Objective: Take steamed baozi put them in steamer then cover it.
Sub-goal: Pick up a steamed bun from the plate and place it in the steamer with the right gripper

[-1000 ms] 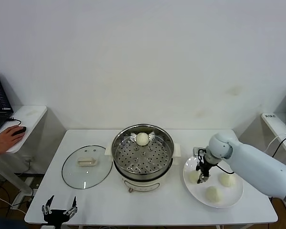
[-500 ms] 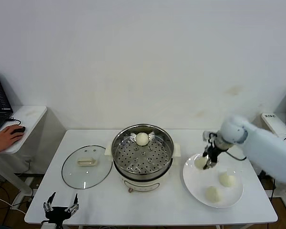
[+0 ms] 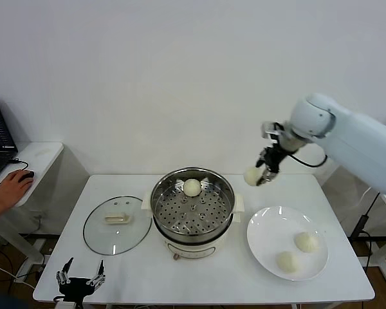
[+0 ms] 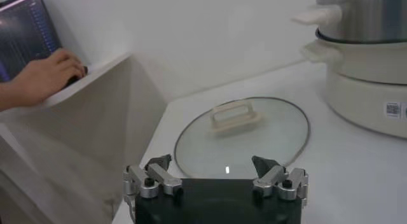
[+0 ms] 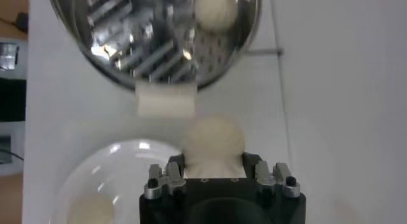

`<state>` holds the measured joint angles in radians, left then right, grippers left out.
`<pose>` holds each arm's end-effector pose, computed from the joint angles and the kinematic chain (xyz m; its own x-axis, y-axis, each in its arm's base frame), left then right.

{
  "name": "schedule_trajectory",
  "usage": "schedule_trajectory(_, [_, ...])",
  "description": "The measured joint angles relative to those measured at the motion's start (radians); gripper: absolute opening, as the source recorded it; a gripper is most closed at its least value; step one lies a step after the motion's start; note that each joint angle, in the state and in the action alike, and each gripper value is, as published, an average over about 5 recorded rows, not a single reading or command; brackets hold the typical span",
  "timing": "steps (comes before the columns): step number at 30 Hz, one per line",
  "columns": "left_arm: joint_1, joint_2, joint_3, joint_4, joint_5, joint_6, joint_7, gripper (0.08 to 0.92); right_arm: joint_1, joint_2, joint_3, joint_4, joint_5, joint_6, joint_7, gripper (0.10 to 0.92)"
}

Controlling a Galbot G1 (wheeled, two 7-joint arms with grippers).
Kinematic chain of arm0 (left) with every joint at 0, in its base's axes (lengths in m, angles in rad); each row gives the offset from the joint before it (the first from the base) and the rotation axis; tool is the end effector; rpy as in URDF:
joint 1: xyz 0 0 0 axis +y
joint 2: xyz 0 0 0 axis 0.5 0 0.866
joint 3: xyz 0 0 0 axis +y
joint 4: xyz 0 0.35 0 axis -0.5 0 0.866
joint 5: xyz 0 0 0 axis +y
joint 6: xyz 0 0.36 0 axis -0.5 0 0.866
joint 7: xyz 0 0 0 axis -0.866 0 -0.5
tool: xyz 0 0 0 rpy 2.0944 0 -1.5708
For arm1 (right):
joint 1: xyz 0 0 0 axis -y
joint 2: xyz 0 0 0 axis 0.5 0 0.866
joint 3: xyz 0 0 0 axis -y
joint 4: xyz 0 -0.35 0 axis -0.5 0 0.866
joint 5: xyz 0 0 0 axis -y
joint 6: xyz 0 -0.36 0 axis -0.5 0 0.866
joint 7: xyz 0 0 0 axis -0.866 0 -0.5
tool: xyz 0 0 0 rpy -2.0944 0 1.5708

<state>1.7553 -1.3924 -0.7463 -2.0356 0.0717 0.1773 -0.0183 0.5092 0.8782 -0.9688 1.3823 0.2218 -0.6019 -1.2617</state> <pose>0.1259 0.1034 -0.3356 -0.9149 -0.1873 0.3576 -0.0554 0.9357 0.3483 0.5467 0.0047 0.0198 -0.2012 -0.2493 0.9473 -0.9761 -0.0298 -0.2152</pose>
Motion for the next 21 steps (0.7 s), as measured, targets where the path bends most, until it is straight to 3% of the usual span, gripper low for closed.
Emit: schedule_trajectory(21, [-0.008, -0.010, -0.004, -0.022, 0.002, 0.003, 0.001, 0.823, -0.057, 0.405, -0.052, -0.164, -0.012, -0.007, 0.014, 0.563])
